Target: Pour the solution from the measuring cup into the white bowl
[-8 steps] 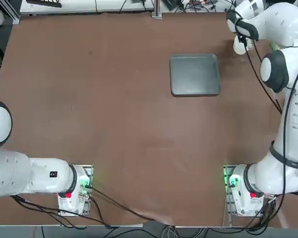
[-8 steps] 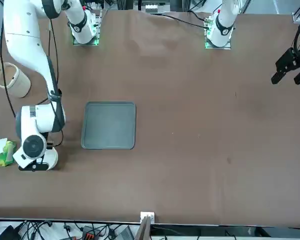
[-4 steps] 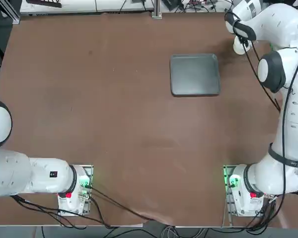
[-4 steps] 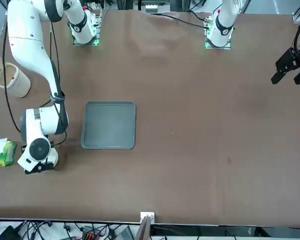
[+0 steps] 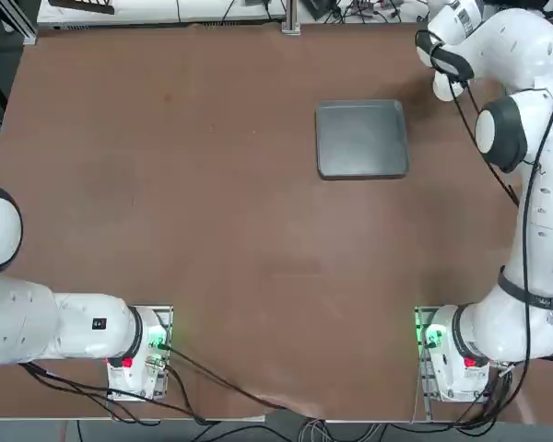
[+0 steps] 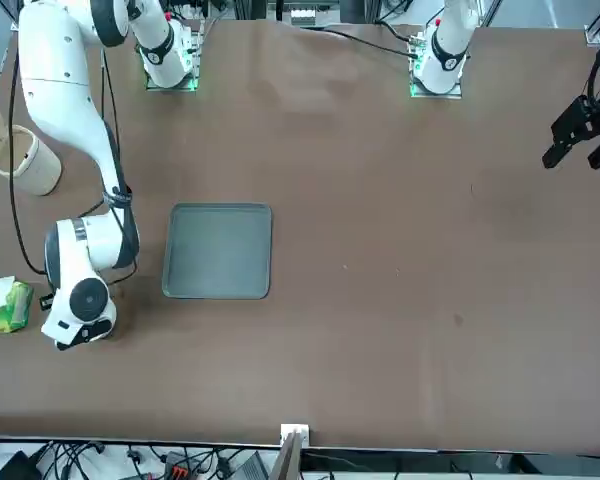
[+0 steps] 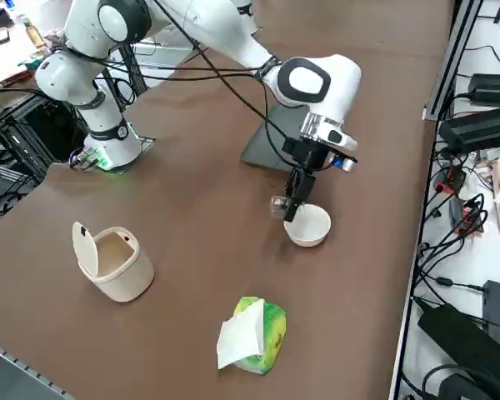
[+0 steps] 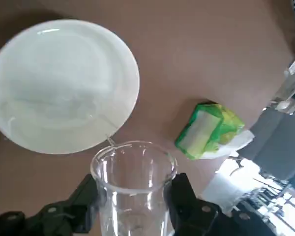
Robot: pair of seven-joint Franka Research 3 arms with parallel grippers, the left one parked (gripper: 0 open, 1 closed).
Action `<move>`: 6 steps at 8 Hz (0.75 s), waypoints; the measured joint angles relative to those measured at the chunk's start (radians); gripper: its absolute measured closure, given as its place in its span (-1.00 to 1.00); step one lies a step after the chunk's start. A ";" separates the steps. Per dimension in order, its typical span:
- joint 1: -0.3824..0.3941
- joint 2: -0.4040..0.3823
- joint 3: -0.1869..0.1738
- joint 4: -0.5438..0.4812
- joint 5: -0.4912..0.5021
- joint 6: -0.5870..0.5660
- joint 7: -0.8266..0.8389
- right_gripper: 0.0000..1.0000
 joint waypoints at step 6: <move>0.030 -0.004 0.001 0.021 0.052 -0.015 0.230 -0.47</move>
